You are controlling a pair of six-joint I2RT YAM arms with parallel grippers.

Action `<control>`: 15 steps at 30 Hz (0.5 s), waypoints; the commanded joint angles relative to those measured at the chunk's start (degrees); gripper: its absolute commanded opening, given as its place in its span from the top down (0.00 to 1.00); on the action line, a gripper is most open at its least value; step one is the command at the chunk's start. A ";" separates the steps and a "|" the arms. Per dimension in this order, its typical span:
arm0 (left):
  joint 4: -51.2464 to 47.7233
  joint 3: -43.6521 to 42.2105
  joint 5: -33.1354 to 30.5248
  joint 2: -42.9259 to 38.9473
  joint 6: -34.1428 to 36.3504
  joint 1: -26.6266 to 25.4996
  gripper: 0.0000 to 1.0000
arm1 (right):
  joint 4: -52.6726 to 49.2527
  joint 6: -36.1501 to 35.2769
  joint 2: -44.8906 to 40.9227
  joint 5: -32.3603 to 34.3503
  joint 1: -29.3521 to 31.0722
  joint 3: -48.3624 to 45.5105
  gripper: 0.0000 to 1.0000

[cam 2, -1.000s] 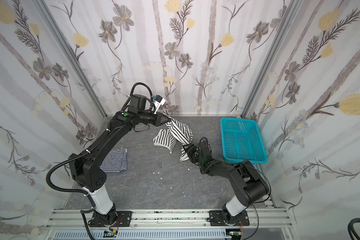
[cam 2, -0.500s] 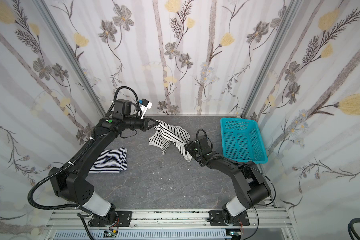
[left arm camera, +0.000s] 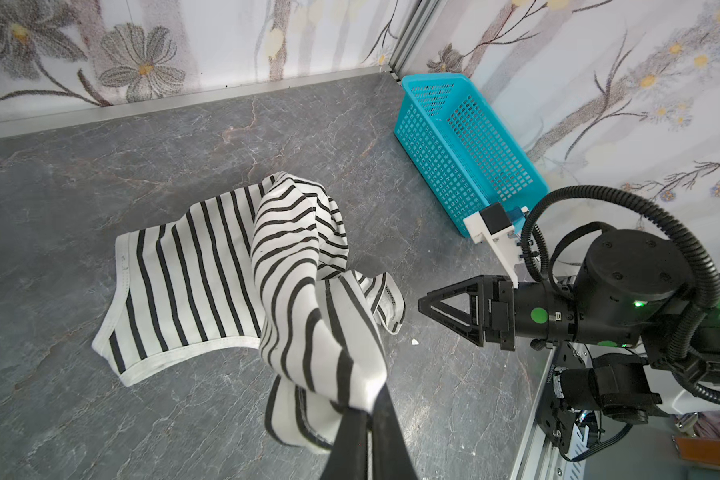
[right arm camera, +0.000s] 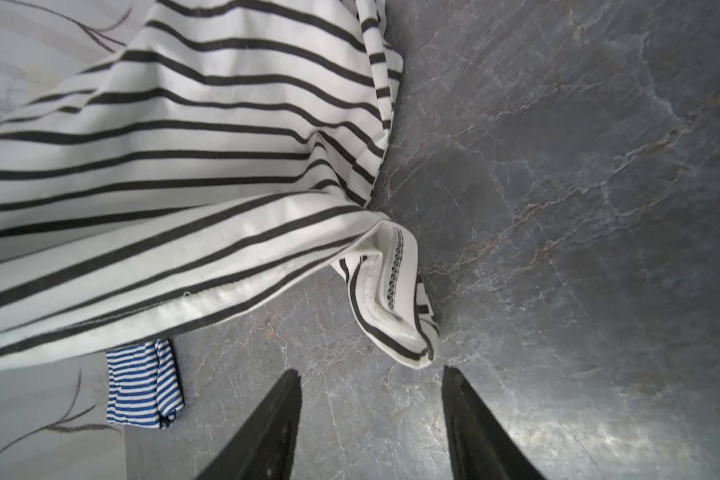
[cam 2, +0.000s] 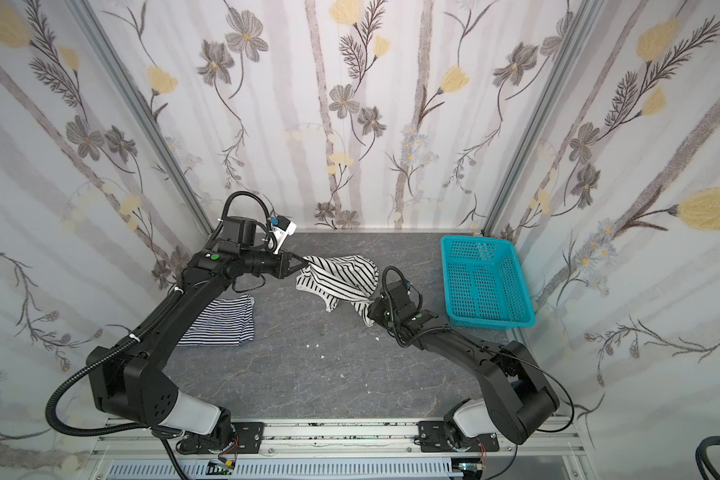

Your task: Fold and stack the tank tops

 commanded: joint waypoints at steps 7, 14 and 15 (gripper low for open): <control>2.63 -0.75 0.90 -1.39 0.34 1.81 1.00 | 0.43 -0.30 7.05 3.66 0.71 -2.03 0.56; 2.82 -1.82 1.78 -1.58 0.24 2.88 1.00 | 3.41 -0.03 9.22 1.75 0.57 -1.14 0.59; 2.82 -2.12 1.74 -1.56 0.24 2.96 1.00 | 3.47 0.05 8.97 1.64 0.62 -1.14 0.59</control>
